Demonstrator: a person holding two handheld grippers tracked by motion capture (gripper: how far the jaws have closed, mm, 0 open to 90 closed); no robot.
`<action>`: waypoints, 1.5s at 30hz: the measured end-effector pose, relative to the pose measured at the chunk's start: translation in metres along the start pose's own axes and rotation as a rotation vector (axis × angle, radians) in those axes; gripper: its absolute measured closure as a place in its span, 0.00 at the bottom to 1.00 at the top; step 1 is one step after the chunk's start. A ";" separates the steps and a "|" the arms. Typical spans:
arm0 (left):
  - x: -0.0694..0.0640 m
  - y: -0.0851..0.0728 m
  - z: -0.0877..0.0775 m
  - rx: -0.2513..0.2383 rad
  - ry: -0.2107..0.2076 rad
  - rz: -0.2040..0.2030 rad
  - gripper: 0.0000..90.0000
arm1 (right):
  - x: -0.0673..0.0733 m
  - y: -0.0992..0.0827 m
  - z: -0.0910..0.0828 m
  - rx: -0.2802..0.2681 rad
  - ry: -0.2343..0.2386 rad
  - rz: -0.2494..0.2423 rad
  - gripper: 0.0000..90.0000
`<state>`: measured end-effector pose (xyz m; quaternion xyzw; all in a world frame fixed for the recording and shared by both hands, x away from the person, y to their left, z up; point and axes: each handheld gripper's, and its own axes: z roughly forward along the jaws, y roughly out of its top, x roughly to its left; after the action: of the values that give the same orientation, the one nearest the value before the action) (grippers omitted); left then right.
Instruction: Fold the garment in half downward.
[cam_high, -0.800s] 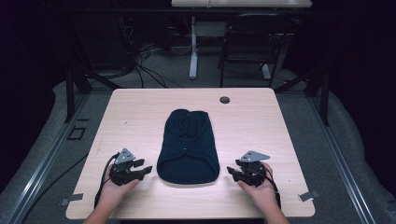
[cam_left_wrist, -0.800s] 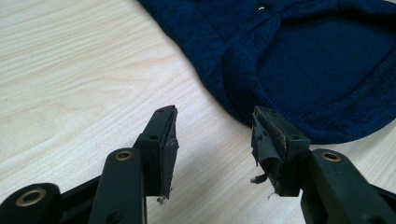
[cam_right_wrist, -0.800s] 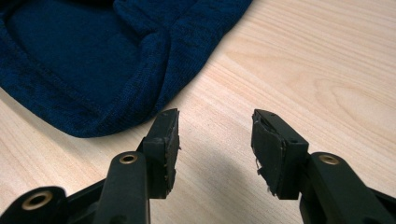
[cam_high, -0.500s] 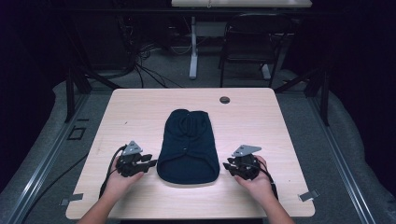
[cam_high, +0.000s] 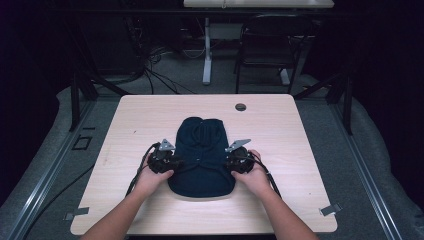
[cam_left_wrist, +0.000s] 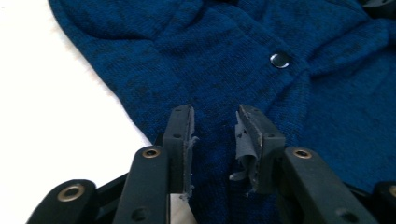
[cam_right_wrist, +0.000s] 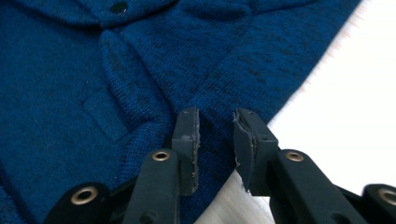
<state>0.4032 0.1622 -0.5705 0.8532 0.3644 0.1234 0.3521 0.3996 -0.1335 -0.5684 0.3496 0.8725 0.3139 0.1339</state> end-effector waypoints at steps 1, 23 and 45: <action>0.000 -0.001 0.000 0.002 -0.008 -0.002 0.74 | 0.001 0.000 -0.001 0.007 0.000 -0.008 0.79; -0.049 -0.045 -0.038 0.032 -0.126 0.038 0.73 | 0.055 -0.040 -0.042 0.079 0.120 -0.147 0.77; 0.011 0.064 -0.010 0.052 -0.069 0.147 0.71 | -0.014 0.056 -0.020 0.083 0.044 -0.171 0.74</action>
<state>0.4407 0.1439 -0.5193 0.8902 0.2915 0.1098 0.3324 0.4301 -0.1205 -0.5167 0.2723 0.9141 0.2725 0.1264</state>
